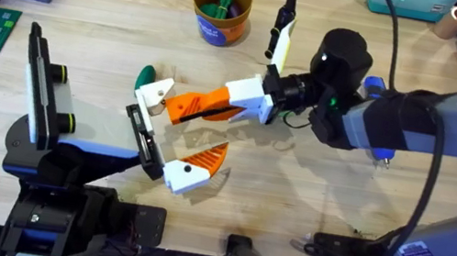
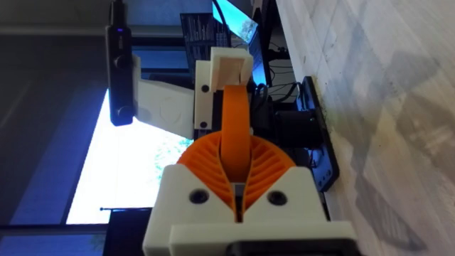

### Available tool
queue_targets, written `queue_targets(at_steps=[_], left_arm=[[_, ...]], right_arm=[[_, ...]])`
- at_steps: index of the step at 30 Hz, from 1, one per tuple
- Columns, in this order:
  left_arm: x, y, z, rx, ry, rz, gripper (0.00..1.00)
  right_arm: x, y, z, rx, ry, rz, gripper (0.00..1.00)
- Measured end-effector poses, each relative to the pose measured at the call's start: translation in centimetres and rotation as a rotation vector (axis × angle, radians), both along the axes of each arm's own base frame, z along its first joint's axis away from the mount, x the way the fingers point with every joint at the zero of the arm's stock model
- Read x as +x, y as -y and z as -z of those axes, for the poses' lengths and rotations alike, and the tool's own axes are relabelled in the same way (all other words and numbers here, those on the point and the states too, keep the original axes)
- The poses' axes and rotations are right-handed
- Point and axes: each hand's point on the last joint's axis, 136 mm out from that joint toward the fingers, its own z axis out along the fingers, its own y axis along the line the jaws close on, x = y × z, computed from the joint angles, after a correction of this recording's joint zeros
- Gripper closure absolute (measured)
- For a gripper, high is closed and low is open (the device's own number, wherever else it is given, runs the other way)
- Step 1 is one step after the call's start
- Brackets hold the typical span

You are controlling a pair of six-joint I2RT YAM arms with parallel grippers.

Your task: Pick up the gripper from the table and insert it into the empty holder that is missing its gripper. Then pick up a screw, insert it into the mounting hole, and use the screwdriver to tighten it. Finally, clean up the table by picking up the vegetable and placing it into the bucket.

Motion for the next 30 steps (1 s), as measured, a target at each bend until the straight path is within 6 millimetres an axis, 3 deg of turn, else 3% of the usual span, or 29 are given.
queue_targets(at_steps=[30], left_arm=[[-0.03,-0.03,0.09,-0.001,-0.009,0.000,0.014]], right_arm=[[-0.38,0.52,-0.62,-0.007,-0.074,-0.042,0.982]])
